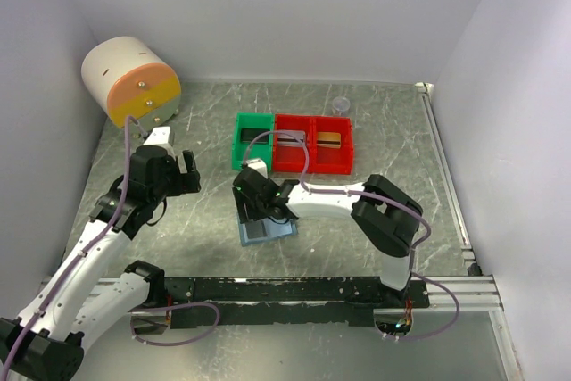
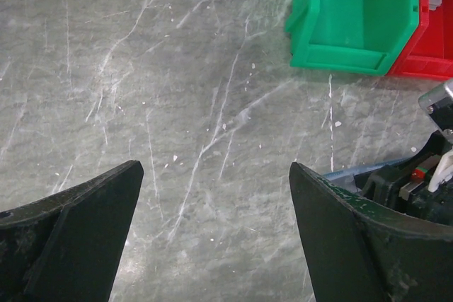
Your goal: Take the credit cards out of the card holder
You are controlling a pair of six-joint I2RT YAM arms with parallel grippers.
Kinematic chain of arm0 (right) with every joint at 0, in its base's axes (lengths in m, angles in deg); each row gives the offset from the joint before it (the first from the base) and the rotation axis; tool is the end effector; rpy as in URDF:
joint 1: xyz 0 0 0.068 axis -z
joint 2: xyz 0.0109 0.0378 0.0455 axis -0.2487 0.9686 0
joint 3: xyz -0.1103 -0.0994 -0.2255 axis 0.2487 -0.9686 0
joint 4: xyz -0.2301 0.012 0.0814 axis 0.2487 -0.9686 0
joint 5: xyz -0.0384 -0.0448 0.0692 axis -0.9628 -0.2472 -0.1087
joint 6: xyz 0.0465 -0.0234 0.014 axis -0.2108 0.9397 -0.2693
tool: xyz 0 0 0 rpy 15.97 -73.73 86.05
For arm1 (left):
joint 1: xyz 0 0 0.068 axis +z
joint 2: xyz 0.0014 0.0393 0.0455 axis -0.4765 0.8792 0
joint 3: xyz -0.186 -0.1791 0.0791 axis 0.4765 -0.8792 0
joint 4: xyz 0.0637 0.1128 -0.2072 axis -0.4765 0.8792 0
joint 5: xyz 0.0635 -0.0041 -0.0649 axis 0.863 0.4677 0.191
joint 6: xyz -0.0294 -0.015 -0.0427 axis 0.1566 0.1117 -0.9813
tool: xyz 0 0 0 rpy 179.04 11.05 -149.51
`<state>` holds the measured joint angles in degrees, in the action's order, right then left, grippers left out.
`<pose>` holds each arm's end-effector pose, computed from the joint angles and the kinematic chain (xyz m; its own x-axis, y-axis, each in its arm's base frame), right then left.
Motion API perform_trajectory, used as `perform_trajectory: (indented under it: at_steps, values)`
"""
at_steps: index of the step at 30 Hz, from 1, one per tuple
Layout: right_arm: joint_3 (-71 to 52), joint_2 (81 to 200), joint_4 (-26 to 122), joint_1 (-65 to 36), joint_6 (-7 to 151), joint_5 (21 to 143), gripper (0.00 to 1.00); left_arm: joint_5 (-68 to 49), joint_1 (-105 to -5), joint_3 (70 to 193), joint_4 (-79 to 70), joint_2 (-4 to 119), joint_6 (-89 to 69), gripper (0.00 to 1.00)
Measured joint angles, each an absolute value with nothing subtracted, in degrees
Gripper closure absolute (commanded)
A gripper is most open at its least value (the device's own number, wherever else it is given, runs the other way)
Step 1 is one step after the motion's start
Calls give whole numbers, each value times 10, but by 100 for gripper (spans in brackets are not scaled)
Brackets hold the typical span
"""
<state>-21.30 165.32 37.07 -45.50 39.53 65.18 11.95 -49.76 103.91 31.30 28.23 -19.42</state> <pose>0.1875 0.3124 0.1712 -0.8229 -0.1699 -0.5422 -0.3682 0.8862 0.2812 0.1478 -0.0488 0.2942 -0.5573 -0.1641 -0.8139 -0.0283 0.9835 -0.1789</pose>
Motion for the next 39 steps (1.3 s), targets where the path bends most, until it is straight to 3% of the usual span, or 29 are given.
perform_trajectory:
  at_steps: [11, 27, 39]
  values:
    - [-150, 1689, 276, -498, 393, 552, 35, 119, -498, 1039, 313, 292, -194, 4]
    - [-150, 1670, 253, -501, 390, 556, 33, 119, -498, 1039, 312, 291, -194, 4]
    - [-167, 1678, 265, -497, 378, 565, 43, 118, -498, 1039, 312, 290, -194, 4]
